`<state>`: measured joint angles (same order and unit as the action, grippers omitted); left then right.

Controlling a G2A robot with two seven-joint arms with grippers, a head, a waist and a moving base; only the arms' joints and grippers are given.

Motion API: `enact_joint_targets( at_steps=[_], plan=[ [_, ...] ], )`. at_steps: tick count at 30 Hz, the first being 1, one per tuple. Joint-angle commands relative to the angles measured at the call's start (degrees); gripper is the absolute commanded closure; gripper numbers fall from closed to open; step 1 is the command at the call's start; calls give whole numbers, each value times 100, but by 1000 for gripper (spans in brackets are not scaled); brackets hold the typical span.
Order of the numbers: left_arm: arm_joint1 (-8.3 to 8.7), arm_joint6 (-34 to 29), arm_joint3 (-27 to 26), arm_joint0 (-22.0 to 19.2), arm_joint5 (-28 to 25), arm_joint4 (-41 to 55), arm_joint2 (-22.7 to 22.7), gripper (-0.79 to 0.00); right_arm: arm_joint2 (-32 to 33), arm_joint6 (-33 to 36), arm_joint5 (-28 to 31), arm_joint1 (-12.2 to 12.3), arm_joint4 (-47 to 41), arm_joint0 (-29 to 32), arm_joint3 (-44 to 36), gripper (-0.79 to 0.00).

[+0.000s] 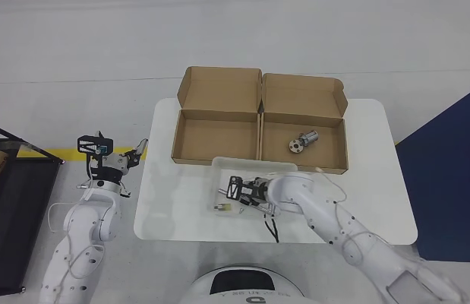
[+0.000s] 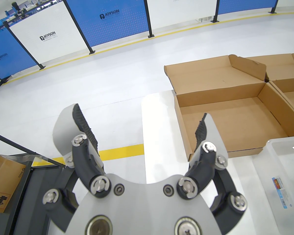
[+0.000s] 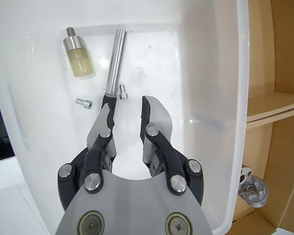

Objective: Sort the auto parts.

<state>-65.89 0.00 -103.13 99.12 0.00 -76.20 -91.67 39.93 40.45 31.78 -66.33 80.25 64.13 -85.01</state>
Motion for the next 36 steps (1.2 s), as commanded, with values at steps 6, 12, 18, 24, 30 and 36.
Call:
enact_joint_targets(
  at_steps=[6, 12, 18, 24, 30, 36],
  plan=[
    [0, 0, 0, 0, 0, 0, 0, -785, -356, 280, -39, -197, -8, -300, 490, -231],
    [0, 0, 0, 0, 0, 0, 0, -785, -599, 469, -100, -363, -57, -485, 757, -209],
    [0, 0, 0, 0, 0, 0, 0, -785, -668, 607, -437, -504, -121, -661, 987, -197],
    [0, 0, 0, 0, 0, 0, 0, -785, -416, 516, -554, -456, -152, -585, 792, -206],
    [0, 0, 0, 0, 0, 0, 0, -785, -443, 669, -376, -444, -16, -484, 668, -215],
    [0, 0, 0, 0, 0, 0, 0, -785, -535, 472, 59, -509, -237, -543, 730, -222]
  ],
)
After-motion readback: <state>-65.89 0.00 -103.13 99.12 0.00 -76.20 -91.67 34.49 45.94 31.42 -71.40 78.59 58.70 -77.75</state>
